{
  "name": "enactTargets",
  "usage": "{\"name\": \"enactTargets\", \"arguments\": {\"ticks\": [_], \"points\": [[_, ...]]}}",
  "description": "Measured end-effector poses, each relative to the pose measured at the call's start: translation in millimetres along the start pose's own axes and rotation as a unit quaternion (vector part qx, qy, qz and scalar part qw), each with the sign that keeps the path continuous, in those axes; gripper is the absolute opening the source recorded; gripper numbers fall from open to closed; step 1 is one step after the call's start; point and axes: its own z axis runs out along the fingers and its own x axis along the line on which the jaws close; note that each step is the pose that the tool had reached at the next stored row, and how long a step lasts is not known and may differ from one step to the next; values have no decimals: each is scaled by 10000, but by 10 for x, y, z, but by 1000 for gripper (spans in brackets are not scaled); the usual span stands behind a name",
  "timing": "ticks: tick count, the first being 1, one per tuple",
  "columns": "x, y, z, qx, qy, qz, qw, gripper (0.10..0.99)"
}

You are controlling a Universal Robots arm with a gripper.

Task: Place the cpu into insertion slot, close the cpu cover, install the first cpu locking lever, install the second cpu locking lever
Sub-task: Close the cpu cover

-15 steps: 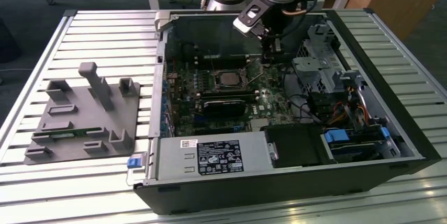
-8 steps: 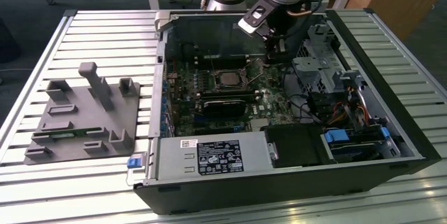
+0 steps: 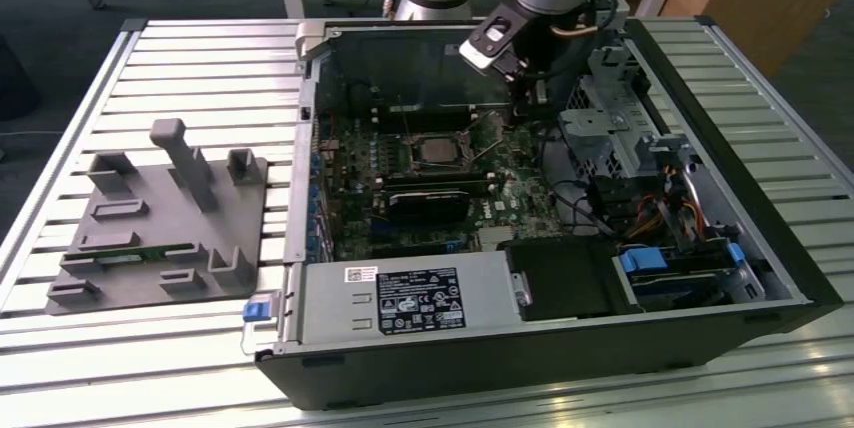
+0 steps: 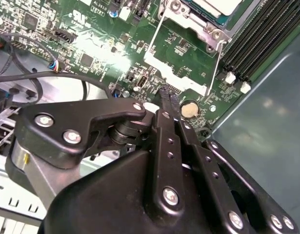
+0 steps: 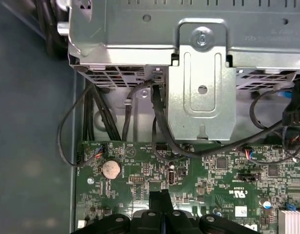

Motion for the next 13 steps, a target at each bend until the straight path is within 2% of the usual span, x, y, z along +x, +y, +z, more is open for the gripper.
{"name": "enactTargets", "arguments": {"ticks": [4, 7, 13], "points": [[4, 3, 69, 24, 1, 2, 10000, 106], [4, -22, 83, 27, -1, 0, 10000, 106], [3, -238, 84, 27, 0, 1, 10000, 106]]}}
